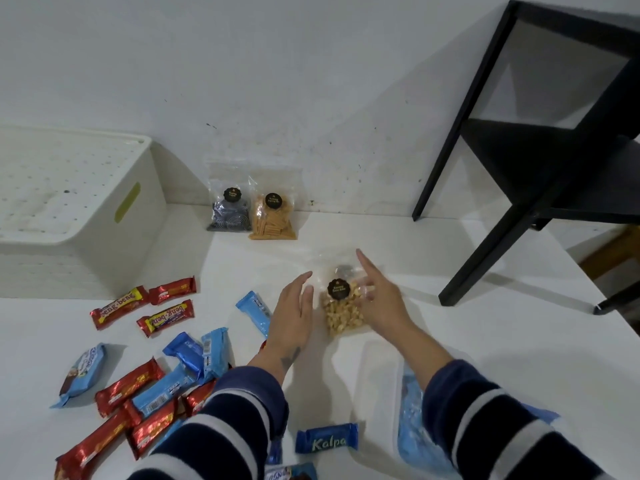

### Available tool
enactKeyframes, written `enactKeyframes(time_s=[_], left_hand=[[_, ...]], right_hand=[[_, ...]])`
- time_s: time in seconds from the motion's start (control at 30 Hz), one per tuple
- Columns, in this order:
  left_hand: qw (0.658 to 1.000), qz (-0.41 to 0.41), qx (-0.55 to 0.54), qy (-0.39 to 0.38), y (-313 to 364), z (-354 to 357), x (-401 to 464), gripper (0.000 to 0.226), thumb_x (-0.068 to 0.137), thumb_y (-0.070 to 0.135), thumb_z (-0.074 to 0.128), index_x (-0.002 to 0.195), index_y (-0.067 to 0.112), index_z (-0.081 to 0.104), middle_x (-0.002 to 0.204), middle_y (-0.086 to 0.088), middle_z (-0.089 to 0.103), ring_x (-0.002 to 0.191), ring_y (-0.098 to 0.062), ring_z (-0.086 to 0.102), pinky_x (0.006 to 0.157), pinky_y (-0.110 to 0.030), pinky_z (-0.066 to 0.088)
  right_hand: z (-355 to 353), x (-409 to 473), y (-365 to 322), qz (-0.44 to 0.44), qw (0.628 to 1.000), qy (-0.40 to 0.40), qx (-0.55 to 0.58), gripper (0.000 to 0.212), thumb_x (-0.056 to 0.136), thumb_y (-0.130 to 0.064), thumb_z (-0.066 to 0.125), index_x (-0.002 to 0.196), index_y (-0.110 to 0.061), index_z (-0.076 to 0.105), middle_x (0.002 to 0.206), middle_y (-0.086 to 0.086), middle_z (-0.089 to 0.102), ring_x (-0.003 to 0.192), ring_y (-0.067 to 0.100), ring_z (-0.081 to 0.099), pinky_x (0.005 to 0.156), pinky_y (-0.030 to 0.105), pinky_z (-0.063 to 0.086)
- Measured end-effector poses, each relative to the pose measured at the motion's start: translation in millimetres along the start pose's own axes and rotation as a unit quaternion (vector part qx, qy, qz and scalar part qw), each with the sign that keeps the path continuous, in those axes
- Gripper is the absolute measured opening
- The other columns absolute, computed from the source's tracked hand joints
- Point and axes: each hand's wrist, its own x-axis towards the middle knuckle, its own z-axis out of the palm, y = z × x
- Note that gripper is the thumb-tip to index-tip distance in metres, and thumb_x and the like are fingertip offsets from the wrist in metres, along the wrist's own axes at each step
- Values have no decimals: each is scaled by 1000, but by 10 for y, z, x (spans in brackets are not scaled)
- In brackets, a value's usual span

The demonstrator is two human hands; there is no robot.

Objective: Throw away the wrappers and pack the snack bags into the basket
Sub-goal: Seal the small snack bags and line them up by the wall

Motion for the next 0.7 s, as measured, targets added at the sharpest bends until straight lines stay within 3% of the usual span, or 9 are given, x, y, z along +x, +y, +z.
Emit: enactKeyframes(time_s=[0.1,0.17,0.27,0.33,0.53,0.63,0.7], left_hand=[[998,-16,28,-48,-79,53,168,51,98,51,23,147,35,18,154,7,25,141,-12,23,112,-27,18],[985,-20,138,-99,-152,80,303,55,99,47,23,150,31,9,158,3,12,146,-17,6,119,-40,8],[925,-13,348,-150,-270,107,446,60,100,44,18,150,20,-6,159,-1,-11,145,-21,-16,117,-44,-7],[898,-3,418,-140,-308,152,463,63,99,47,12,149,17,-14,157,-2,-21,143,-23,-23,116,-46,-12],[875,0,470,-116,-355,258,470,63,96,51,3,144,20,-24,151,-3,-33,137,-24,-33,113,-47,-18],[869,-1,480,-121,-384,262,486,63,95,52,0,141,21,-29,148,-3,-38,134,-25,-38,112,-47,-20],[868,0,481,-123,-388,268,498,64,94,53,-1,142,21,-29,147,-3,-40,134,-26,-39,112,-48,-20]], right_hand=[[-170,366,-129,1,1000,21,-6,95,81,16,48,135,-58,27,109,-8,54,63,5,55,57,22,53],[-208,626,-203,-1,1000,30,7,92,80,17,46,136,-54,31,112,-7,54,69,6,55,60,21,52],[-147,1020,-313,-5,999,43,16,86,81,15,47,136,-49,36,114,-7,53,80,11,51,70,23,50],[-45,1277,-379,2,998,49,34,83,82,15,47,136,-48,38,113,-7,52,78,11,49,72,24,50],[345,1908,-503,-37,997,49,51,80,82,17,50,141,-36,37,115,-2,48,92,13,44,86,29,50],[469,2144,-502,-45,996,40,67,79,83,17,49,142,-32,36,124,3,50,96,14,45,88,30,50],[522,2248,-468,-51,996,36,64,79,83,18,49,143,-31,36,118,-1,47,95,14,44,88,29,48]])
